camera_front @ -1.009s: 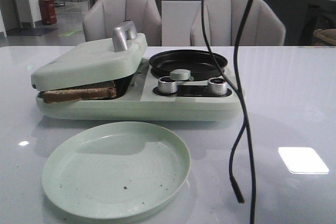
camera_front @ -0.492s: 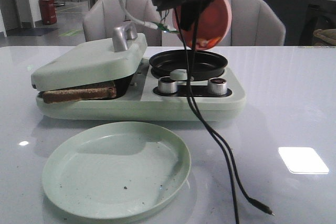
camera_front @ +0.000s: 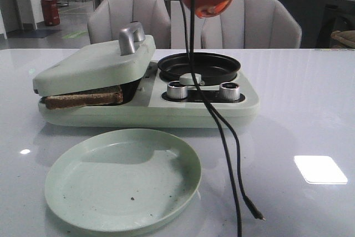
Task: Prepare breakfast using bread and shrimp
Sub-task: 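Lift the pink bowl over the black pan and tip the shrimp in, then carry the empty pink bowl back and set it on the table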
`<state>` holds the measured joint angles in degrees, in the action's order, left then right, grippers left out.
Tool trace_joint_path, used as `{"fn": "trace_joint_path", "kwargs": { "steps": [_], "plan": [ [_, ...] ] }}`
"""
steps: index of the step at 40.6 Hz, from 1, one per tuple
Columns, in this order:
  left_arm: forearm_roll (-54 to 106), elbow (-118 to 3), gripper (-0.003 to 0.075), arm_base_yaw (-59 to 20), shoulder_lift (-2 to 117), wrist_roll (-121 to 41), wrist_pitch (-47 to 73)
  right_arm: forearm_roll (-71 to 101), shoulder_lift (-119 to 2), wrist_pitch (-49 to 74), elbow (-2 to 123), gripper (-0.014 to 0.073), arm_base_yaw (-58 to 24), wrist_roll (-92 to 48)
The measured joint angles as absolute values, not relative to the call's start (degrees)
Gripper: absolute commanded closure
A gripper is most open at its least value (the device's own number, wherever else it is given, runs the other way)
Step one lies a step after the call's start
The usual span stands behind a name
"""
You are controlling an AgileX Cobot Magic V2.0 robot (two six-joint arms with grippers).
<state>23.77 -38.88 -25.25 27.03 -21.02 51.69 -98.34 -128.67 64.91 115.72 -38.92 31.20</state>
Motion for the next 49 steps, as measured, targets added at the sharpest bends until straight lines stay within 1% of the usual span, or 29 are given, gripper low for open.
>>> {"fn": "trace_joint_path", "kwargs": {
  "steps": [11, 24, 30, 35, 40, 45, 49],
  "plan": [
    [23.8, -38.9, 0.0619, -25.3, 27.0, -21.0, 51.7, -97.9, -134.2, 65.3, 115.9, 0.0549, -39.0, 23.6],
    [23.8, -38.9, 0.0619, -25.3, 27.0, -21.0, 51.7, -98.0, -133.8, 66.6, 118.2, 0.0549, -39.3, 23.2],
    [23.8, -38.9, 0.0619, -25.3, 27.0, -21.0, 51.7, -96.6, -132.7, 67.3, 118.8, 0.0549, -39.3, 25.5],
    [23.8, -38.9, 0.0619, -25.3, 27.0, -21.0, 51.7, -87.7, -128.6, 67.6, 118.8, 0.0549, -39.3, 26.5],
    [23.8, -38.9, 0.0619, -25.3, 27.0, -21.0, 51.7, -75.3, -121.3, 68.1, 117.5, 0.0549, -38.1, 26.7],
    [23.8, -38.9, 0.0619, -25.3, 27.0, -21.0, 51.7, -64.0, -113.5, 67.8, 111.8, 0.0549, -34.3, 26.7],
    [23.8, -38.9, 0.0619, -25.3, 27.0, -21.0, 51.7, -57.6, -107.7, 66.7, 104.4, 0.0549, -30.6, 26.7]
  ]
}}
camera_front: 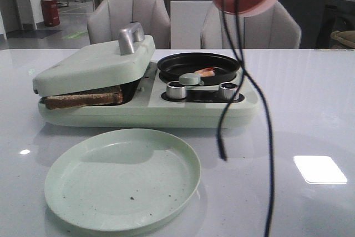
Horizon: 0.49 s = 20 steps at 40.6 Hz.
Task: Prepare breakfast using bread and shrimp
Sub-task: 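Carry the empty pink bowl back and set it on the table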
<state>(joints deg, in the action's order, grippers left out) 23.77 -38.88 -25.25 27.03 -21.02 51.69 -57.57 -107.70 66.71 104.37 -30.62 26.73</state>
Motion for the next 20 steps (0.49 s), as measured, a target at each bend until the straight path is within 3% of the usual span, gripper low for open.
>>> {"fn": "trace_joint_path", "kwargs": {
  "steps": [10, 20],
  "plan": [
    [23.8, -38.9, 0.0619, -25.3, 27.0, -21.0, 51.7, -43.4, -96.0, 59.9, 81.9, 0.0549, -18.7, 26.6],
    [23.8, -38.9, 0.0619, -25.3, 27.0, -21.0, 51.7, -27.4, -94.0, 48.5, 64.8, 0.0549, -3.2, 23.1]
  ]
}}
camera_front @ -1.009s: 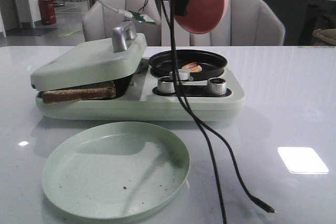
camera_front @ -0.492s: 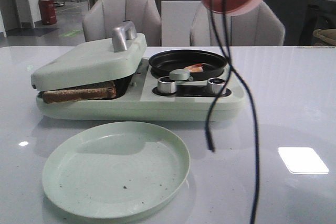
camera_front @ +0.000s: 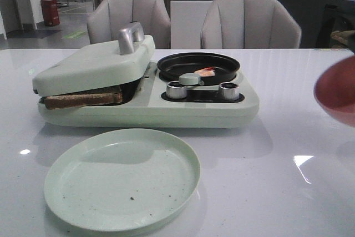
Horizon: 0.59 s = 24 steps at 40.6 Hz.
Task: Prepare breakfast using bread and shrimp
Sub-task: 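Carry the empty pink bowl back and set it on the table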
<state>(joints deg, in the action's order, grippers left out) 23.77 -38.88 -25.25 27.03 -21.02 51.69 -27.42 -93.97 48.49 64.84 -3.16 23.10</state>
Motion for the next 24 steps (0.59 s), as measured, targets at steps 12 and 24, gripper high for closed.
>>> {"fn": "trace_joint_path", "kwargs": {
  "steps": [12, 24],
  "plan": [
    [23.8, -38.9, 0.0619, -25.3, 27.0, -21.0, 51.7, -4.5, -94.0, 34.8, 56.0, 0.0549, 5.4, 7.5],
    [23.8, -38.9, 0.0619, -25.3, 27.0, -21.0, 51.7, 2.2, -94.0, 34.2, 55.8, 0.0331, 5.5, 2.4]
  ]
}}
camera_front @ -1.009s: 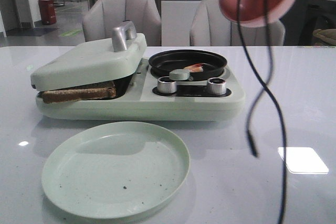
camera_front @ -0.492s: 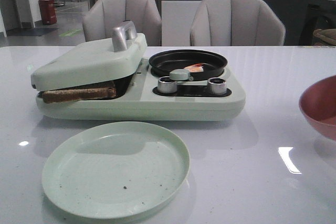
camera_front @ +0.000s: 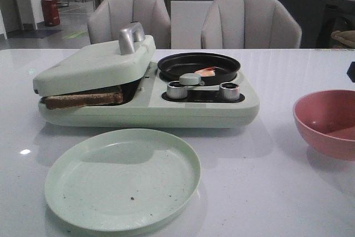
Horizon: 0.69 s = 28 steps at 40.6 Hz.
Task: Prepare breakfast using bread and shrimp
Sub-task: 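Carry the empty pink bowl back and set it on the table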
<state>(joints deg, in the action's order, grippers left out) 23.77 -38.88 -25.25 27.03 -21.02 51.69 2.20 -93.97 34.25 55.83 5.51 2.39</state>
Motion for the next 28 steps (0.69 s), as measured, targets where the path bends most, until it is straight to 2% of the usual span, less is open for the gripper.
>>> {"fn": "trace_joint_path", "kwargs": {
  "steps": [3, 5, 16, 28],
  "plan": [
    [23.8, -38.9, 0.0619, -25.3, 27.0, -21.0, 51.7, 2.4, -93.9, 34.2, 55.8, 0.023, 5.5, 2.3],
    [23.8, -38.9, 0.0619, -25.3, 27.0, -21.0, 51.7, 2.4, -93.9, 34.2, 55.8, 0.0209, 5.5, 2.3],
    [23.8, -38.9, 0.0619, -25.3, 27.0, -21.0, 51.7, 2.6, -89.0, 34.9, 55.6, 0.0206, 3.9, 2.2],
    [23.8, -38.9, 0.0619, -25.3, 27.0, -21.0, 51.7, 2.2, -73.8, 36.8, 51.6, 0.0206, -11.4, 2.2]
  ]
}}
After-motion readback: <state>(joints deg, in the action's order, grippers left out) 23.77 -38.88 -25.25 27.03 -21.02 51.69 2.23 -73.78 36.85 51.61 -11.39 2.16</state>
